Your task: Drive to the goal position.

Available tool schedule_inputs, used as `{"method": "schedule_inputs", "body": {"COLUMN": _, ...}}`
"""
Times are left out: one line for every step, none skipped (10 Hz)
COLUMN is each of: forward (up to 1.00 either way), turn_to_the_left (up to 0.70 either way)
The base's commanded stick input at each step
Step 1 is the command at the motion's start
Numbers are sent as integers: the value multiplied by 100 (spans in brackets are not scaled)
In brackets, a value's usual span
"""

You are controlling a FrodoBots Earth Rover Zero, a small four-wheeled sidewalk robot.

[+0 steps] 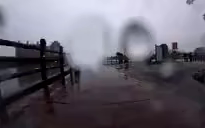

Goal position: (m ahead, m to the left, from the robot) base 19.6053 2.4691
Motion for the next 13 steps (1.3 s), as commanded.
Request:
{"method": "schedule_inputs", "body": {"forward": 0, "turn_to_the_left": 0}}
{"method": "schedule_inputs", "body": {"forward": 0, "turn_to_the_left": 0}}
{"method": "schedule_inputs", "body": {"forward": 0, "turn_to_the_left": 0}}
{"method": "schedule_inputs", "body": {"forward": 0, "turn_to_the_left": 0}}
{"method": "schedule_inputs", "body": {"forward": 0, "turn_to_the_left": 0}}
{"method": "schedule_inputs", "body": {"forward": -5, "turn_to_the_left": 0}}
{"method": "schedule_inputs", "body": {"forward": -15, "turn_to_the_left": 0}}
{"method": "schedule_inputs", "body": {"forward": -70, "turn_to_the_left": 0}}
{"method": "schedule_inputs", "body": {"forward": 39, "turn_to_the_left": 0}}
{"method": "schedule_inputs", "body": {"forward": -1, "turn_to_the_left": 0}}
{"method": "schedule_inputs", "body": {"forward": -18, "turn_to_the_left": 0}}
{"method": "schedule_inputs", "body": {"forward": 21, "turn_to_the_left": 0}}
{"method": "schedule_inputs", "body": {"forward": 54, "turn_to_the_left": 0}}
